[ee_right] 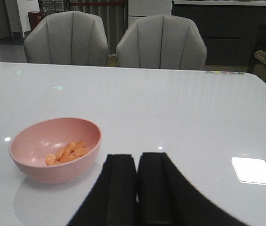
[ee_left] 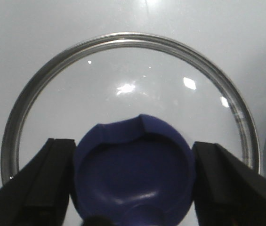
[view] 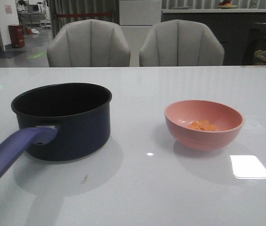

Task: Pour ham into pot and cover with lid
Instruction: 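Lift the glass lid off the saucepan with the left gripper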

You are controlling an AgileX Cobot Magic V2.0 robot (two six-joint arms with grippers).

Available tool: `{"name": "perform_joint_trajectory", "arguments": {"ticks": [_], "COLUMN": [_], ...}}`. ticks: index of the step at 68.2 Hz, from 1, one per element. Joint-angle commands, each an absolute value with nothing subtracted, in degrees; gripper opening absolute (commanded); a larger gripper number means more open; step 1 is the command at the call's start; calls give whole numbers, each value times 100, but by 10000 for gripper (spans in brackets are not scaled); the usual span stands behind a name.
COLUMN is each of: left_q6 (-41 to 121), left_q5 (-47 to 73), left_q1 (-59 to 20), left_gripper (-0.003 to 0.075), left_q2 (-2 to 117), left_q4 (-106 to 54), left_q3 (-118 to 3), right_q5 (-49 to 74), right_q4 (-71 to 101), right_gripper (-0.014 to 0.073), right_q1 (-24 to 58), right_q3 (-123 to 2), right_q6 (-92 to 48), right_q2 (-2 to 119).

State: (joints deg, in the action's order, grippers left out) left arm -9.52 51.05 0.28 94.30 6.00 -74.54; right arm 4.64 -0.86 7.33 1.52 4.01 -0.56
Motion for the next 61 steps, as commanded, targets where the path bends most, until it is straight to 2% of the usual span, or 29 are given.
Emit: {"name": "perform_joint_trajectory", "arguments": {"ticks": [1, 20, 52, 56, 61], "left_q6": [-936, -867, -867, -867, -867], "left_q5": [4147, 3066, 3169, 3169, 3177], "left_q1": [31, 42, 135, 135, 135], "left_gripper": [298, 298, 305, 321, 377], "left_q2": [9118, 9151, 9511, 9548, 9571], "left_q4": [577, 561, 496, 470, 454], "left_q3": [-7111, -6165, -5976, -5976, -5976], "right_q5": [-40, -40, -40, -40, -40], "right_q4": [-141, -141, -141, -141, -141], "right_gripper": [146, 146, 146, 146, 146], "right_q1": [713, 713, 713, 713, 713], "right_q3": [123, 123, 123, 123, 123], "right_q6": [412, 412, 412, 412, 412], "right_q2": [-176, -176, -176, -176, -176]}}
